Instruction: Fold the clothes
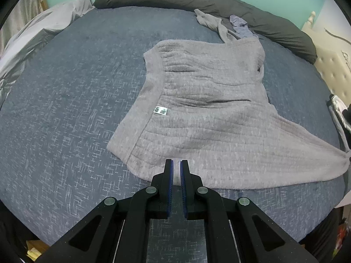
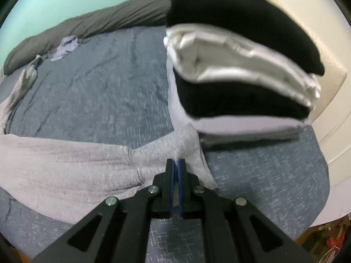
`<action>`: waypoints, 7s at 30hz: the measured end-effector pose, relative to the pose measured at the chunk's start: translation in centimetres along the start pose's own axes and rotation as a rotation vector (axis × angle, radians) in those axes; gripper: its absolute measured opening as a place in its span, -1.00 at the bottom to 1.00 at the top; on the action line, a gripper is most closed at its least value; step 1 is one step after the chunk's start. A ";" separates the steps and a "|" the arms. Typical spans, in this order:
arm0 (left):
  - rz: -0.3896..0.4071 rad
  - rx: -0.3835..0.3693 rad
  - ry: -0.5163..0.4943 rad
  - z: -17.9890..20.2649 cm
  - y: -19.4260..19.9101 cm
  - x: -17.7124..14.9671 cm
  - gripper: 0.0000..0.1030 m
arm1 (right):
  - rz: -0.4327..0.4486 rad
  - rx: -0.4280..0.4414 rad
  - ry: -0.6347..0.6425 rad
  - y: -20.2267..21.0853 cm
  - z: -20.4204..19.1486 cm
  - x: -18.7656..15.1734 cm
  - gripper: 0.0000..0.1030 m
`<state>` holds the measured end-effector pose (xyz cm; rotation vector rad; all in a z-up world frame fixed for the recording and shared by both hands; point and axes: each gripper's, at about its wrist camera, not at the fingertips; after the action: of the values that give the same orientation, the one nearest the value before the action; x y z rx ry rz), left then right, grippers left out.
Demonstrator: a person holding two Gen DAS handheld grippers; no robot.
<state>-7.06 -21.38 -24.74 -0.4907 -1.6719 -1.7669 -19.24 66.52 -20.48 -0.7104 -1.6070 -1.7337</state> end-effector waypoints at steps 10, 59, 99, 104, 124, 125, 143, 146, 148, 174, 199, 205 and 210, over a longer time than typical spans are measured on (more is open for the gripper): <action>-0.026 0.019 0.059 -2.6 -1.3 -0.5 -0.68 | -0.046 -0.013 -0.056 -0.8 0.8 -2.2 -0.94; 0.052 0.048 0.259 -9.0 1.3 0.5 -0.83 | -0.139 0.033 -0.025 -0.2 -0.3 -0.2 -0.94; -0.060 0.130 0.330 -14.4 -2.0 -4.3 -0.75 | -0.226 0.067 -0.042 -5.8 -3.9 -0.3 -0.85; -0.019 0.131 0.326 -14.3 -0.1 -3.2 -0.66 | -0.185 0.061 -0.051 -4.2 -3.6 0.5 -0.78; 0.003 0.039 0.196 -10.4 -5.7 4.1 -0.12 | -0.115 0.192 -0.003 -4.7 -12.7 2.7 -0.61; 0.005 0.033 0.196 -10.2 -6.4 4.6 -0.07 | -0.118 0.192 0.000 -4.8 -12.9 2.9 -0.61; 0.007 0.050 0.272 -11.3 -16.2 9.7 0.17 | -0.143 0.208 0.013 -6.7 -15.2 4.8 -0.60; 0.017 0.039 0.269 -11.2 -16.9 10.2 0.19 | -0.147 0.231 0.027 -7.2 -16.6 4.8 -0.60; 0.021 0.035 0.256 -10.9 -17.4 10.6 0.20 | -0.146 0.250 0.032 -7.3 -17.5 4.8 -0.60; 0.176 0.212 0.234 -12.4 -11.0 15.5 -0.79 | -0.112 0.322 0.010 -5.8 -19.5 5.0 -0.60; 0.218 0.255 0.238 -10.3 -9.6 13.3 0.12 | -0.166 0.400 0.026 -9.3 -28.3 9.0 -0.56; 0.226 0.146 0.220 -5.1 -10.8 11.8 0.13 | -0.166 0.477 0.062 -11.1 -37.3 12.4 -0.36; 0.212 0.070 0.260 -1.6 -12.5 9.7 0.14 | -0.181 0.526 0.072 -13.0 -44.6 14.5 -0.29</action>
<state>-22.19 -25.12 -27.69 -0.3737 -1.4389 -1.5412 -36.42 21.01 -21.93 -0.2513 -2.0074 -1.3383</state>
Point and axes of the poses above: each gripper's, at about its wrist camera, not at the fingertips, and y roughly against the way its jaws point, z to its right, x to its top, and after that the axes turned 15 degrees about z, right-handed
